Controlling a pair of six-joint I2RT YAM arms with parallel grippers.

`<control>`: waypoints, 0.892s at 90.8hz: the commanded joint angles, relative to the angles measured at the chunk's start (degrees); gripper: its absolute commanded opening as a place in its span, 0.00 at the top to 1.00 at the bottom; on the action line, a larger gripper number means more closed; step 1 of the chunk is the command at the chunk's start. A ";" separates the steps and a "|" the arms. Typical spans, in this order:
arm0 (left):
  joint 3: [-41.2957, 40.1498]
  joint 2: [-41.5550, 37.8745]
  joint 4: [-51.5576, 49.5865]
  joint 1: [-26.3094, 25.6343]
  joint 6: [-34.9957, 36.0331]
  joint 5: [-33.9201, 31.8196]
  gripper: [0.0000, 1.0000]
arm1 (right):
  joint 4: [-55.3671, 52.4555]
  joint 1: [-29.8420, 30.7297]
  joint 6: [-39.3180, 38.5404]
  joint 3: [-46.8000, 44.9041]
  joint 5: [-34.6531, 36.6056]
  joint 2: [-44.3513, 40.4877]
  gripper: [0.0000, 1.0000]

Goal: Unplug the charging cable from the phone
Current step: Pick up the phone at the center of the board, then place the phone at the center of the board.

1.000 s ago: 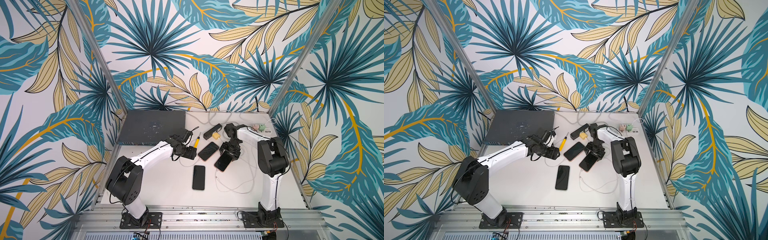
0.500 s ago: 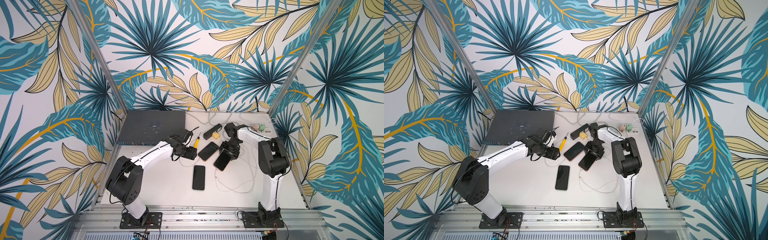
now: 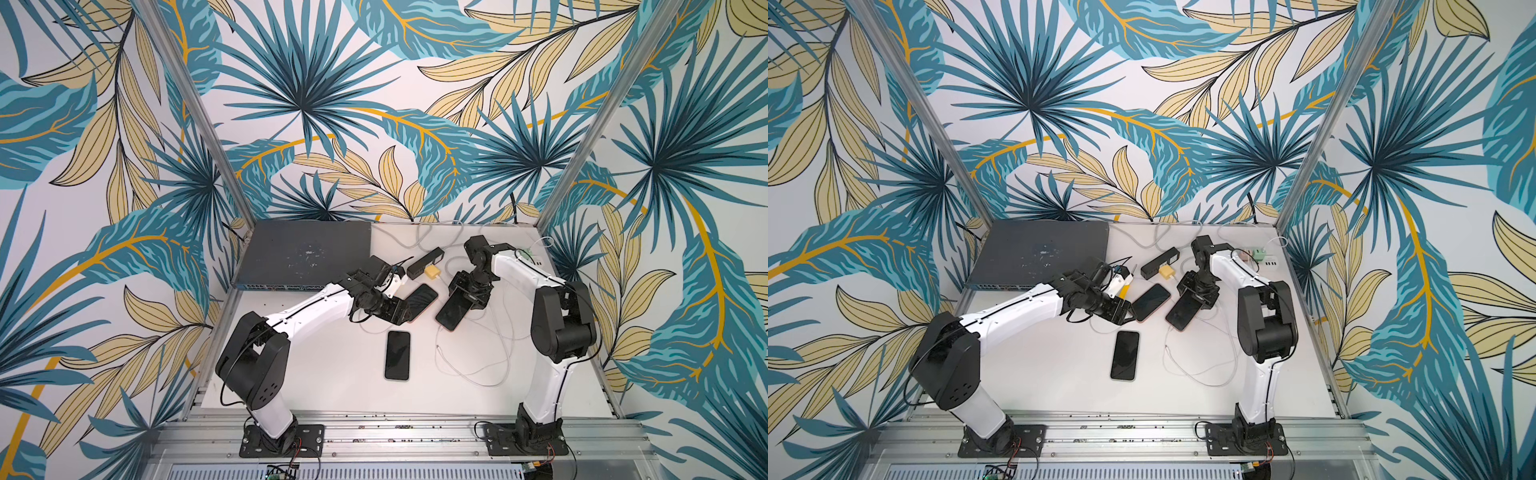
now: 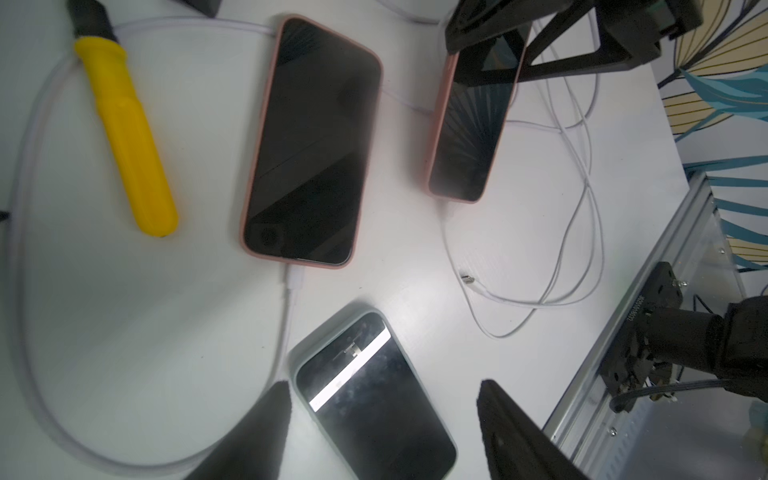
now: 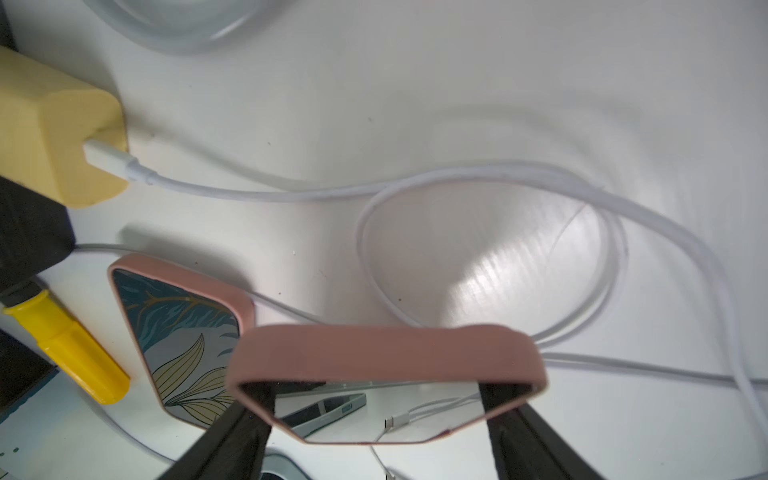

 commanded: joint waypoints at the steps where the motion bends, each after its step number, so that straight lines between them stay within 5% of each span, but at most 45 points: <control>1: 1.87 2.87 1.42 -1.30 1.84 5.83 0.27 | 0.66 -0.07 -1.24 -1.93 -0.29 -2.60 0.27; 36: 2.13 4.43 1.21 -2.88 1.81 4.56 0.26 | 5.42 0.09 -1.07 -8.84 -2.19 -1.50 0.27; 81: 0.52 4.69 2.37 -2.88 1.71 3.80 0.26 | -0.15 3.74 -4.08 -6.56 -1.78 2.08 0.02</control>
